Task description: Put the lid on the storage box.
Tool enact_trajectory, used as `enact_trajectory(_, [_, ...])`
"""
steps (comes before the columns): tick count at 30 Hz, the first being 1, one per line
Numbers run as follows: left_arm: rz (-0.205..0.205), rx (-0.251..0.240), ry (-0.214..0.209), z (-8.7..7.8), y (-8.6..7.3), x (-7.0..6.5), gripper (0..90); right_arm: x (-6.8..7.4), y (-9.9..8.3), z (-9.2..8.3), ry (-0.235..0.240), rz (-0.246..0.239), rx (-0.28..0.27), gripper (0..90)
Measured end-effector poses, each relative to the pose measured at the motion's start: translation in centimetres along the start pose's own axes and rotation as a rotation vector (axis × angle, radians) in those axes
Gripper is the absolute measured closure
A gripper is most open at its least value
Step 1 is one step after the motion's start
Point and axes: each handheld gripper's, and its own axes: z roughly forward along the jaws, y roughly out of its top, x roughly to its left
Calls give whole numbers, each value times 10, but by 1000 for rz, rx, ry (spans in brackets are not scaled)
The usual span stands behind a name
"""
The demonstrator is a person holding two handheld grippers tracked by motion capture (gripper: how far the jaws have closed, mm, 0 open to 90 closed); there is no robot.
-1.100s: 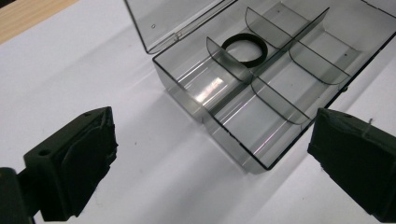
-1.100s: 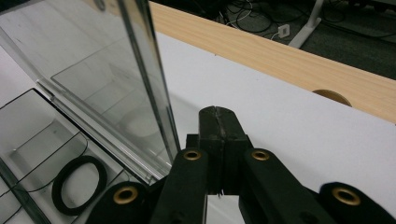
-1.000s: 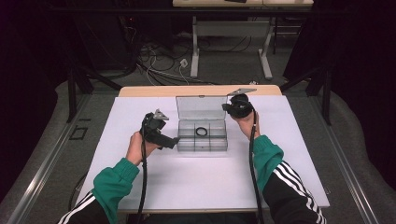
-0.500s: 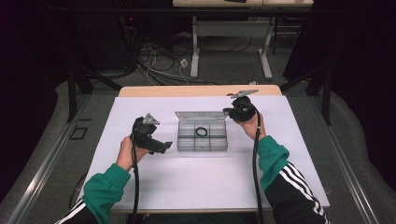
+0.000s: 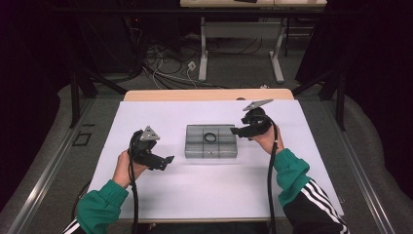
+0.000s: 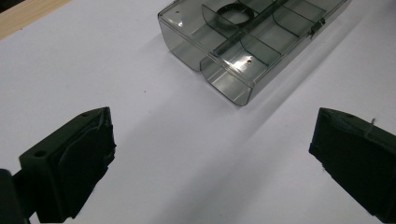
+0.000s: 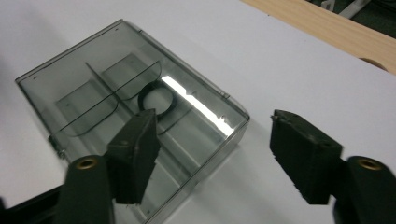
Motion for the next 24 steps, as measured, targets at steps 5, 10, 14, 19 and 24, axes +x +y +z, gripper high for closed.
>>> enact_trajectory(5, [19, 12, 1, -3, -7, -4, 0, 7, -8, -6, 7, -18, 32, 171])
enact_trajectory(10, [40, 20, 12, -8, -14, -5, 0, 14, -18, -11, 19, -17, 49, 114])
enact_trajectory(14, [33, 12, 20, -14, -21, -3, 0, 20, -24, -18, 22, -18, 66, 70])
enact_trajectory(19, [26, 13, 17, -19, -31, -5, 0, 26, -33, -25, 35, -34, 65, 29])
enact_trajectory(24, [29, 6, 17, -22, -39, -6, 0, 35, -42, -32, 39, -41, 64, 10])
